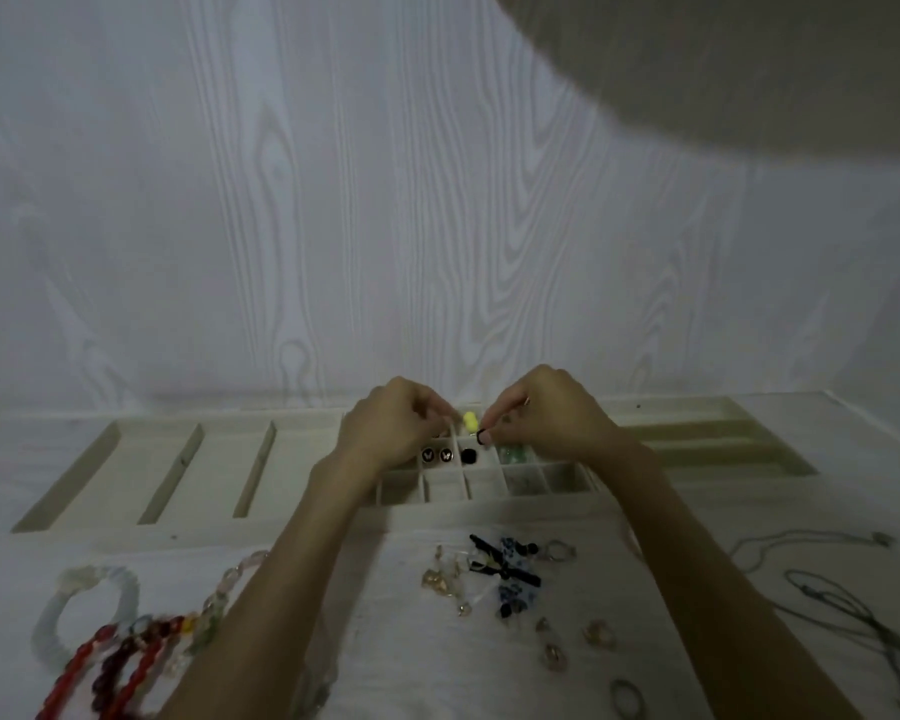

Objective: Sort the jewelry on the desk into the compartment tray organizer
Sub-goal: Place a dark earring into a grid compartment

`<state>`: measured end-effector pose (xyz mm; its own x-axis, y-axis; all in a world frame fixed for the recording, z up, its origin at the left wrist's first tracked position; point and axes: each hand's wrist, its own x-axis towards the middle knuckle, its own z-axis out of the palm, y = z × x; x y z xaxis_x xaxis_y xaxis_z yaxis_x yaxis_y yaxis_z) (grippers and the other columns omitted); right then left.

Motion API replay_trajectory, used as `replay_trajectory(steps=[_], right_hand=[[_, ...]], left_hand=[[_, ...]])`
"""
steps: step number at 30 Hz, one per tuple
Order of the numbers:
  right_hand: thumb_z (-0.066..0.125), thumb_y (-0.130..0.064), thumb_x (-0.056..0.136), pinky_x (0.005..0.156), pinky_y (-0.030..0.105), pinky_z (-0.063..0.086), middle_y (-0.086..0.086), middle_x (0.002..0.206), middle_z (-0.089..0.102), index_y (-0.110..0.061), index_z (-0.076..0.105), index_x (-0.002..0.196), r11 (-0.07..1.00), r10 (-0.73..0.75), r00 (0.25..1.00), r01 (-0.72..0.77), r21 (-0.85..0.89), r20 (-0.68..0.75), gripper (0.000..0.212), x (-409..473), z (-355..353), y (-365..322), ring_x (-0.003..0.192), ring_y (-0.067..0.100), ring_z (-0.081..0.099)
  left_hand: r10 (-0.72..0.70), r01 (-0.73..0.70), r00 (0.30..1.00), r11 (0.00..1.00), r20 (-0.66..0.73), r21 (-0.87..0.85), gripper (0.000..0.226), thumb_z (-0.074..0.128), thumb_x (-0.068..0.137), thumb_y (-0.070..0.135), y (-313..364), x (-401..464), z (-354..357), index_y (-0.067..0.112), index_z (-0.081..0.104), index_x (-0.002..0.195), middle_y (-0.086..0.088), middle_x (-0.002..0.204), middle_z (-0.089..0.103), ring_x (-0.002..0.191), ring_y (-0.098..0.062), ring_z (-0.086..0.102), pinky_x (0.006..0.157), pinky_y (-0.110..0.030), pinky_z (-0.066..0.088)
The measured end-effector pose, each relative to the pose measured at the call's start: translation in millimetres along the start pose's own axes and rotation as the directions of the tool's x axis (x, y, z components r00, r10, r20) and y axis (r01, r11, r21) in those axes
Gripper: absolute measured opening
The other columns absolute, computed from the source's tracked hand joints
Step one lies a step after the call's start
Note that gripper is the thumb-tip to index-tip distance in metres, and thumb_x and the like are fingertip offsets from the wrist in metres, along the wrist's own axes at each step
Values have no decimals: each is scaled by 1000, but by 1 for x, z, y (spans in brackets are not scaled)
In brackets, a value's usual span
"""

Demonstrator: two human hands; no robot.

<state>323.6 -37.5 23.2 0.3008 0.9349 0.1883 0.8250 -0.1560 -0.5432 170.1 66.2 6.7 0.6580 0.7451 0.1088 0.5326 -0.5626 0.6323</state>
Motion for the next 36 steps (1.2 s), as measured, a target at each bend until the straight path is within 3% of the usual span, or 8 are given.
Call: replay_trajectory(steps=[11,17,21,23,26,29,31,36], right_hand=[[76,-27,74,46,18,29,-17,40,47,-28,77,77,993,54,998,-50,-105,31,3,1,17,6,47,4,43],[74,-30,76,51,18,34,-18,59,56,-29,78,81,981,75,997,-69,-183,28,6,2,24,7,67,7,56],[73,-34,77,64,21,40,-10,81,71,-29,77,84,974,98,995,-89,-208,35,10,4,22,6,78,11,61],[72,-34,78,66,22,41,-7,86,72,-30,77,86,973,111,993,-98,-208,49,10,5,21,5,79,12,61],[68,-28,81,67,23,44,-8,84,71,-31,76,89,975,120,990,-102,-200,79,11,4,16,4,77,12,60],[57,-14,84,60,21,40,-18,67,58,-34,75,90,973,98,989,-71,-220,115,28,3,3,2,59,6,52],[50,-10,86,60,21,35,-16,75,59,-37,74,90,955,74,984,-24,-295,160,36,1,-2,-1,56,6,45],[40,-5,87,84,29,28,-14,77,42,-42,71,98,877,76,959,65,-476,273,49,-3,5,-12,90,13,46]], left_hand=[[55,-56,998,998,-30,-28,15,59,88,25,-5,2,-4,34,71,89,13,86,70,79,-11,67,69,-27,50],[105,-102,994,993,-43,56,19,58,88,25,-3,1,-5,39,69,83,14,86,70,82,-6,65,67,-25,48],[158,-160,987,982,33,101,27,55,89,14,-5,5,-2,34,72,94,4,105,69,103,-12,61,84,-35,52],[197,-202,979,966,50,161,38,50,88,7,-6,6,0,34,72,101,3,114,66,113,-14,51,91,-35,46],[251,-265,964,931,86,252,42,46,89,6,-4,4,5,36,69,106,8,119,56,111,-14,37,83,-27,30],[255,-290,955,912,153,290,42,45,91,9,-3,5,9,41,66,109,11,123,50,111,-13,33,83,-26,23],[253,-301,950,897,183,322,42,44,92,11,-3,5,10,42,65,112,11,126,49,113,-14,32,84,-26,22],[252,-324,941,861,225,392,44,44,92,13,-3,5,15,44,62,117,10,130,47,114,-17,33,84,-26,22]])
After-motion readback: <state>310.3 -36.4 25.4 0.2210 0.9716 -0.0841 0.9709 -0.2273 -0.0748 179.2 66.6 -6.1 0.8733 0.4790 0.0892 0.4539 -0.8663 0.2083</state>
